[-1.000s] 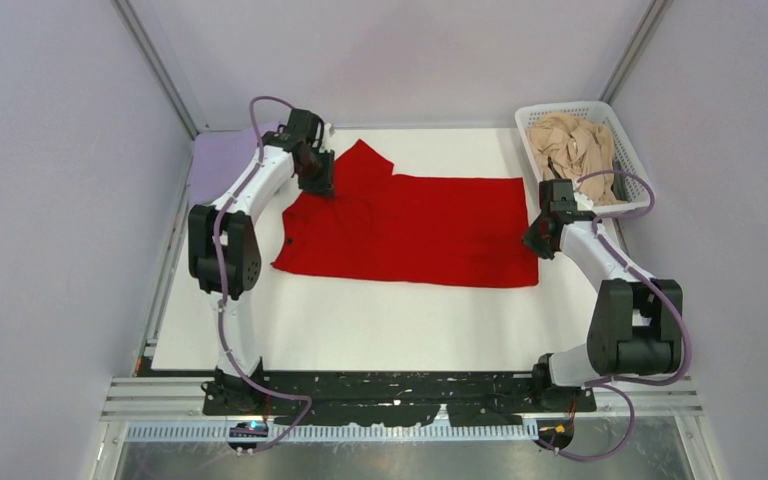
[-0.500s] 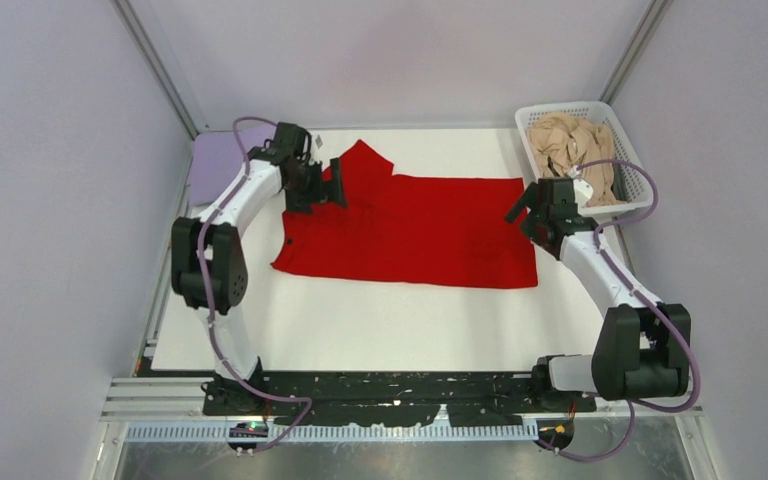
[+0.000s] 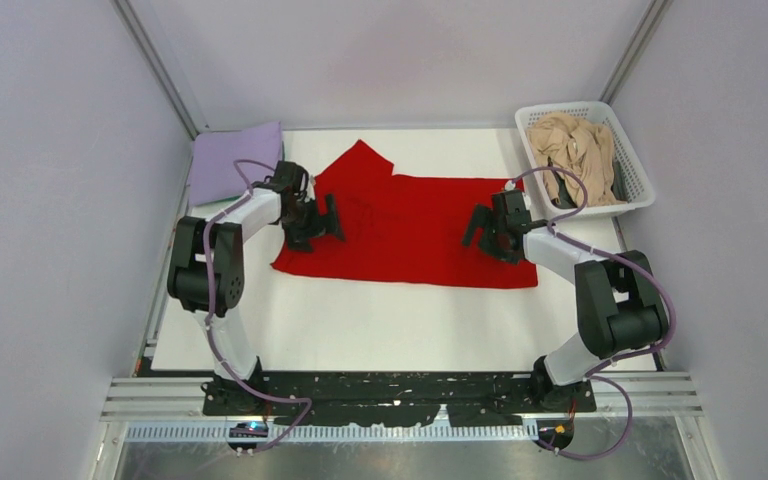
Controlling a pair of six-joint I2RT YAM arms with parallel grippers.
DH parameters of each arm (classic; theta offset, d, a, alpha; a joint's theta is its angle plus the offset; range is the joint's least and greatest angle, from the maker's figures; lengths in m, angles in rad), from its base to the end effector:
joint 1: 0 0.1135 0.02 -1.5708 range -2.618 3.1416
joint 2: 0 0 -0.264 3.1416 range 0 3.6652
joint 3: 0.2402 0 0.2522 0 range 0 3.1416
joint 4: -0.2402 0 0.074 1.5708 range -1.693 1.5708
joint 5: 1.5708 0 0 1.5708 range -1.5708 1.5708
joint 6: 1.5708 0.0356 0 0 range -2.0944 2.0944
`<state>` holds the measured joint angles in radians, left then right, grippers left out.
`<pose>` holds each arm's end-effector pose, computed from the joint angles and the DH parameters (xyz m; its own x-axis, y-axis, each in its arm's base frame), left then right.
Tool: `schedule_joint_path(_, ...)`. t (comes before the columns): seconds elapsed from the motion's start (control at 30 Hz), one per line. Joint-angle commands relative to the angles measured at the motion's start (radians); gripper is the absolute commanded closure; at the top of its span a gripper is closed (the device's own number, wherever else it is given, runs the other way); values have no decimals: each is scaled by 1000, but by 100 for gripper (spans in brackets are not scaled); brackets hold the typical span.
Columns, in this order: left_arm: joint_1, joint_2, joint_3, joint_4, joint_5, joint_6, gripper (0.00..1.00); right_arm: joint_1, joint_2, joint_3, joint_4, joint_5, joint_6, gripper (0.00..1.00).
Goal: Fold and stack the t-shirts
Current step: Fold the flattened tshirt in 1/3 of the way
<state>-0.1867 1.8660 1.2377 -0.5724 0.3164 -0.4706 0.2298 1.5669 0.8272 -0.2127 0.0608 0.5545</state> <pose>0.3608 -0.0794 0.1701 -0.9466 -0.2597 -0.1909 -0.1596 0.8922 -0.4226 0.2964 0.0671 0.1674 -0.7762 0.3582 -0.5189 0.2536 0.9308 0.2631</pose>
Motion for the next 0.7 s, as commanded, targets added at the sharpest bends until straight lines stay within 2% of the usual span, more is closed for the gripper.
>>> schedule_joint_path(0.0,7,-33,-93,18,-37,-11,0,3,-10,-44,-38,-1,-9,5)
schedule_joint_path(0.13,7,-87,-203,-9,-85,-13,0,3,-74,-86,-146,23,-23,5)
schedule_joint_path(0.23,7,-159,-313,6,-60,-48,0,7,-129,-141,-212,-33,-17,5)
schedule_joint_path(0.4,6,-339,-520,28,-51,-108,0,49,-223,-238,-304,-77,26,5)
schedule_joint_path(0.67,0,-643,-776,-43,-46,-212,0,107,-362,-266,-477,-65,48,5)
